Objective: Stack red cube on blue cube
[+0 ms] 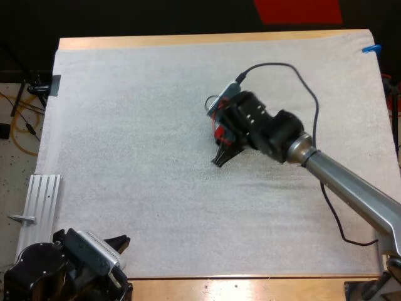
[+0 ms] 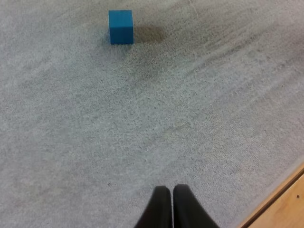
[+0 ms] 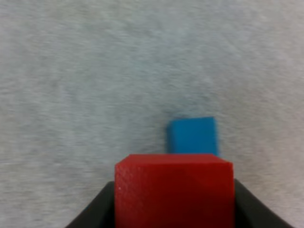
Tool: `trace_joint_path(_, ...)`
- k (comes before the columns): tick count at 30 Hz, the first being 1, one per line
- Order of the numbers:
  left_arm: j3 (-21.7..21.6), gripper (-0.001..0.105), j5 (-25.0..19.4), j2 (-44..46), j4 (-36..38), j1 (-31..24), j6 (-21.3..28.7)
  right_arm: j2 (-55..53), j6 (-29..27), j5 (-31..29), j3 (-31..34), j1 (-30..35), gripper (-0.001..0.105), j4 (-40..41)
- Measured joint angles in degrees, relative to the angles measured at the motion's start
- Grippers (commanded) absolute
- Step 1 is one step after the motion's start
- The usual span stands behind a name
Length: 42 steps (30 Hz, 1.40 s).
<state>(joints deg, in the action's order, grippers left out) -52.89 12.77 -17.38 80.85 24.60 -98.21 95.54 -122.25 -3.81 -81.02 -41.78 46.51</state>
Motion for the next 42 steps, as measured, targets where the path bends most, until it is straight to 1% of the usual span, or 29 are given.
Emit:
trace_joint_path(5,0.00,0.000,2.02,0.00,0.00,0.00,0.00,3.33,-3.03,0.19,-1.50,2.48,0.031,-0.28)
trace_joint_path(9,0.00,0.000,2.14,0.00,0.00,0.00,0.00,7.29,-5.48,0.66,-4.15,3.29,0.031,-0.41)
trace_joint_path(11,0.00,0.000,2.14,0.00,0.00,0.00,0.00,9.03,-5.78,0.77,-5.31,3.57,0.031,-0.40)
trace_joint_path(15,0.00,0.000,2.14,0.00,0.00,0.00,0.00,12.04,-5.90,1.28,-7.12,4.26,0.031,-1.98)
trace_joint_path(24,0.00,0.000,2.14,0.00,0.00,0.00,-0.11,15.59,-6.02,7.55,-7.89,6.92,0.031,-3.45)
trace_joint_path(30,0.00,0.000,2.14,0.00,0.00,0.00,-0.40,16.79,-6.02,8.60,-8.04,6.92,0.031,-4.73)
trace_joint_path(42,0.00,0.000,2.14,0.00,0.00,0.00,-0.40,19.26,-6.02,8.75,-8.04,6.92,0.031,-4.51)
